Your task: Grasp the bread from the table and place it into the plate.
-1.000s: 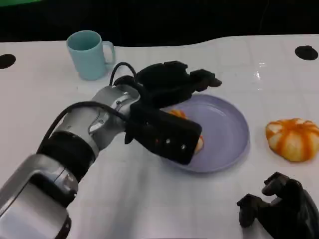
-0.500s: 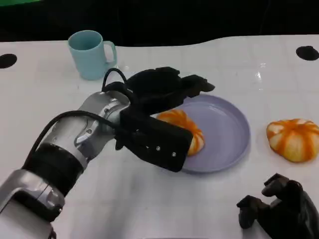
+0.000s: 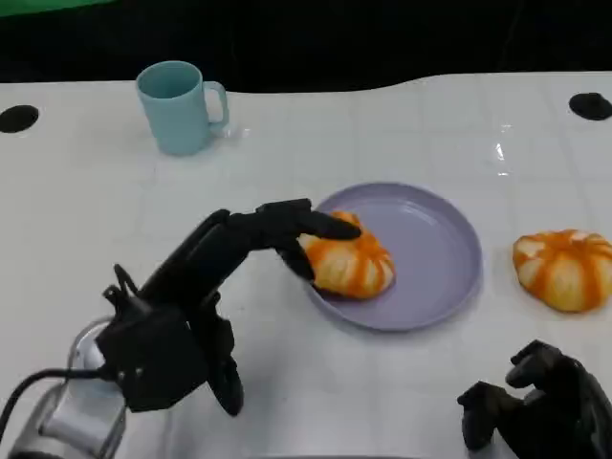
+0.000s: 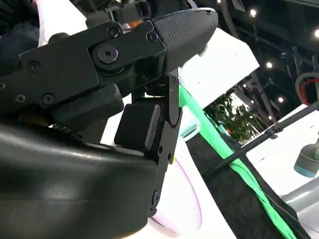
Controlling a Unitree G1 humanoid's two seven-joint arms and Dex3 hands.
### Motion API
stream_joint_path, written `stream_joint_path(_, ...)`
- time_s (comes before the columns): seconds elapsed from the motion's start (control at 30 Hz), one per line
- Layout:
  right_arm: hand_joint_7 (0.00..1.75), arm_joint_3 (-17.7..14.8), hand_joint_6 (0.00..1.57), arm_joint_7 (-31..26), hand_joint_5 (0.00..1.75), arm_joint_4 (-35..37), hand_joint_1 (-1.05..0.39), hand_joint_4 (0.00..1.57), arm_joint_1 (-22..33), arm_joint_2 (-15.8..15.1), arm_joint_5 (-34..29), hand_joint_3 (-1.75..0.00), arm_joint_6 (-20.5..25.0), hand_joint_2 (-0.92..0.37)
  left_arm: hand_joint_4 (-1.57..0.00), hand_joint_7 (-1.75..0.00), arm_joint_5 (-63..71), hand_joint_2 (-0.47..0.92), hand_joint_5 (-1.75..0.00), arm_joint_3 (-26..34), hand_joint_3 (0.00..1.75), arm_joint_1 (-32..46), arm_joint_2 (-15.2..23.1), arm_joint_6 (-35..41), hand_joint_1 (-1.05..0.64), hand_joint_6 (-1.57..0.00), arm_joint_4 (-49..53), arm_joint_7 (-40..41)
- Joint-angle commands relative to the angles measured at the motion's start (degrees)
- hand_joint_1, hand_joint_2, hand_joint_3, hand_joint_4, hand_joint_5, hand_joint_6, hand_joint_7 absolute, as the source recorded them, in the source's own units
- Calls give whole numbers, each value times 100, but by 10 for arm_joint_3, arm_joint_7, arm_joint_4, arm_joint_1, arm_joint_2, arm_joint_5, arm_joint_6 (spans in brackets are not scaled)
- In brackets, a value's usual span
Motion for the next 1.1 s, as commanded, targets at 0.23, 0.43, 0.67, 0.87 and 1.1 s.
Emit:
stream_joint_path(0.23,70,-1,136,-12,107,-21,-83,135,4,-5,9,0,20,-91,-55,-170,-160,92,-175,54,30,113,-34,86,-64,-42,-77,-87)
stream_joint_path(0.43,69,-1,136,-14,109,-21,-83,135,1,-4,9,0,26,-90,-74,-173,-279,92,-175,87,28,168,-56,218,-69,-54,-132,-143)
stream_joint_path(0.67,68,0,137,-7,108,-20,-83,136,0,-9,9,0,23,-90,-88,-174,-322,92,-175,117,27,207,-84,284,-72,-61,-156,-171)
stream_joint_path(0.87,59,-1,140,-4,103,-20,-83,138,1,-10,11,0,23,-89,-92,-175,-366,92,-175,146,24,214,-104,350,-72,-63,-156,-189)
stream_joint_path(1.1,59,2,142,-11,103,-28,-84,138,3,-9,7,-1,23,-90,-94,-175,-401,89,-175,186,6,211,-139,427,-52,-71,-177,-138)
